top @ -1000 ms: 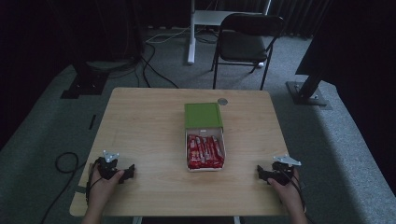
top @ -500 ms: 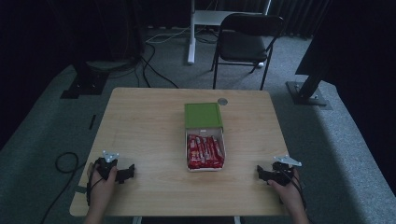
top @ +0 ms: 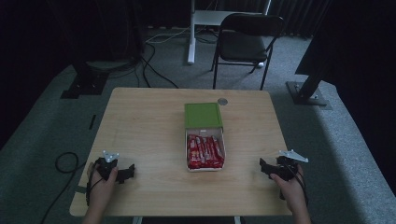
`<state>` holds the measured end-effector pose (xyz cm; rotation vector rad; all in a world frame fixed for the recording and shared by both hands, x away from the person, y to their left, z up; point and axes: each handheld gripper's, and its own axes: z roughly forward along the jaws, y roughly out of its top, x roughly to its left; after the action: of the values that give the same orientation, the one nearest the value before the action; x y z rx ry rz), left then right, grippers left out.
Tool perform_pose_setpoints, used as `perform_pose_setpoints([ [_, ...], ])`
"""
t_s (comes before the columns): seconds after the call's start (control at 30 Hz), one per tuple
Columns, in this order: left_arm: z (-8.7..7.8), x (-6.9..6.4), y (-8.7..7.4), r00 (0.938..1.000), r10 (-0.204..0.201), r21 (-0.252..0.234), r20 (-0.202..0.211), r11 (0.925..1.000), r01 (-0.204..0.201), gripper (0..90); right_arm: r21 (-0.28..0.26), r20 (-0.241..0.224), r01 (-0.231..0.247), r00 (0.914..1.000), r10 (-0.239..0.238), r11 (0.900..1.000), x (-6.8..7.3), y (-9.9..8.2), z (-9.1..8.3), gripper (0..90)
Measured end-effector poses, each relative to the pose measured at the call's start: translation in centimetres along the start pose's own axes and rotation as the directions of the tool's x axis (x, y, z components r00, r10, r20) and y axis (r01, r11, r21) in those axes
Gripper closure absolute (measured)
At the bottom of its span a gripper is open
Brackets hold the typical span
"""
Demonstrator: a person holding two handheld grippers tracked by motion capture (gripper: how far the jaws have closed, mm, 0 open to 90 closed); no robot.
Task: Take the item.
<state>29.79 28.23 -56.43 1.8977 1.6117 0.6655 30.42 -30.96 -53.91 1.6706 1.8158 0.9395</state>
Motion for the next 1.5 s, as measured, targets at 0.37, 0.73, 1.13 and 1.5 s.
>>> perform_pose_setpoints([
  [0.37,0.0,0.0,0.0,1.0,-0.002,0.001,-0.003,1.0,0.002,0.5,-0.034,-0.03,0.035,0.9989,-0.036,0.9988,1.9,2.2,-1.0,13.9],
  [0.73,0.0,0.0,0.0,1.0,-0.002,0.0,-0.002,1.0,0.002,0.5,-0.064,-0.072,0.076,0.9942,-0.08,0.9951,5.1,4.7,-1.7,13.9],
  [1.13,0.0,0.0,0.0,1.0,-0.002,-0.001,-0.002,1.0,0.002,0.5,-0.086,-0.117,0.114,0.9855,-0.123,0.9898,8.1,6.5,-1.9,13.9],
  [1.5,0.0,0.0,0.0,1.0,-0.002,0.0,-0.002,1.0,0.002,0.5,-0.111,-0.155,0.166,0.9711,-0.182,0.9798,11.2,8.2,-2.0,13.9],
])
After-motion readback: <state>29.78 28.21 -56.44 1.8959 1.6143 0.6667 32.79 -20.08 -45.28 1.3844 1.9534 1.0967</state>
